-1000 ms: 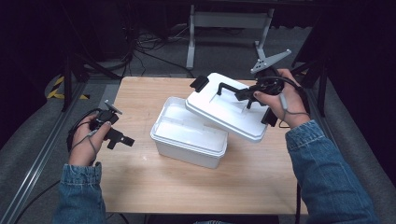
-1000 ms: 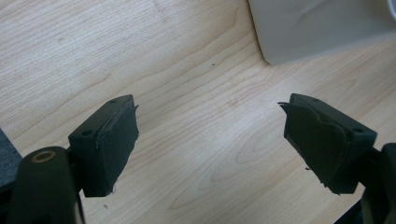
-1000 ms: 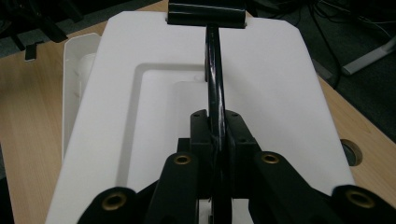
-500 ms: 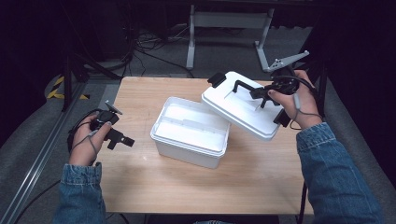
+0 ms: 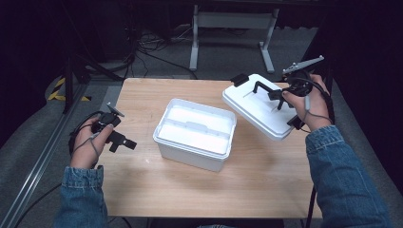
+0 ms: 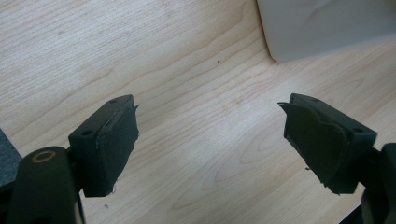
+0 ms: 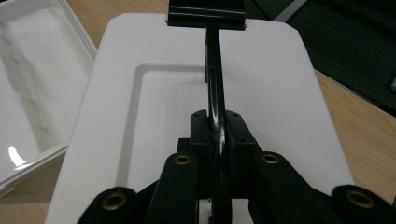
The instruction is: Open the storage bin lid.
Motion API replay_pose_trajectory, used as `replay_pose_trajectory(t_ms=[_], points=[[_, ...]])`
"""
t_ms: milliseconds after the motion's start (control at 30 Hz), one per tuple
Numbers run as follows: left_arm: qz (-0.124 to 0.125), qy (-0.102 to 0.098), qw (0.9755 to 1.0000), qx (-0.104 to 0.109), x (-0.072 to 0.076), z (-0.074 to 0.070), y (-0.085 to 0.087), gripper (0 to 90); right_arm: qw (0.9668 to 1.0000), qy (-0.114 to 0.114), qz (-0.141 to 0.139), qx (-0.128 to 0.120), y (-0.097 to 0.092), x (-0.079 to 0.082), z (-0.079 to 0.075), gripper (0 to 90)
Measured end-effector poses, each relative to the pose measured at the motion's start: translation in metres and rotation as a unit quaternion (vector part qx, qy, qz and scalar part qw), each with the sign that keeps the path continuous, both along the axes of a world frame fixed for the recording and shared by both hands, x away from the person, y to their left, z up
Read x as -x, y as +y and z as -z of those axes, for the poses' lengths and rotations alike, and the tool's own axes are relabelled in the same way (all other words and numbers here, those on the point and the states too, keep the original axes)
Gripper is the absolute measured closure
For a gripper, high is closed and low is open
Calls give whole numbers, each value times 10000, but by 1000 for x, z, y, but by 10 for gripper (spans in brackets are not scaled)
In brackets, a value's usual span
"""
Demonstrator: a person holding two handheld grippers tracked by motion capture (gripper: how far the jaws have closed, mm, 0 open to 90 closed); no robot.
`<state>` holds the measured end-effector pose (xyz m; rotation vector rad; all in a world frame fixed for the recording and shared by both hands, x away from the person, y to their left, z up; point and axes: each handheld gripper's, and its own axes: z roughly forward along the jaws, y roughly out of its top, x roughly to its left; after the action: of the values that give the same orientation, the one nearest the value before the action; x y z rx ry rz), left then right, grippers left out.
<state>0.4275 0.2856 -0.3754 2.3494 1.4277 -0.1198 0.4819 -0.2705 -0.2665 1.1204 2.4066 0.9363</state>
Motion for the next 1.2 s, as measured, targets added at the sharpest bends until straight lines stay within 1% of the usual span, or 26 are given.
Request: replay_pose_trajectory(t_ms=[133, 233, 367, 567, 600, 633, 667, 767, 800, 833, 1133, 1167, 1200], points=[[29, 9, 10000, -52, -1, 1, 1, 183, 9999, 10, 149, 39, -5, -4, 8, 843], [-5, -2, 10000, -40, -1, 1, 1, 184, 9996, 33, 256, 63, -8, -7, 15, 843], [-22, -11, 10000, -34, -1, 1, 2, 183, 9994, 54, 298, 152, -10, -11, 25, 843], [-14, -1, 10000, -6, -1, 2, 1, 184, 9989, 152, 416, 147, -11, -17, 45, 843], [-14, -1, 10000, -6, -1, 2, 1, 184, 9989, 152, 416, 147, -11, -17, 45, 843], [0, 7, 10000, -2, -1, 2, 1, 184, 9988, 191, 423, 173, -11, -18, 52, 843], [0, 7, 10000, -2, -1, 2, 1, 184, 9987, 200, 422, 181, -10, -18, 54, 843], [-20, -7, 10000, -3, -1, 2, 2, 183, 9985, 254, 458, 156, -9, -19, 64, 843], [-20, -7, 10000, -3, -1, 2, 2, 184, 9985, 254, 458, 156, -9, -19, 64, 843], [-29, -9, 10000, -3, -1, 2, 2, 184, 9985, 258, 472, 132, -10, -19, 71, 843], [-5, 9, 10000, -14, -1, 1, 1, 184, 9977, 397, 552, -1, -12, -21, 94, 843], [36, 11, 10000, -30, -1, 1, 1, 184, 9976, 411, 562, -2, -12, -21, 96, 843], [4, 25, 10000, 3, -1, 1, 0, 183, 9975, 423, 573, 8, -12, -21, 99, 843]])
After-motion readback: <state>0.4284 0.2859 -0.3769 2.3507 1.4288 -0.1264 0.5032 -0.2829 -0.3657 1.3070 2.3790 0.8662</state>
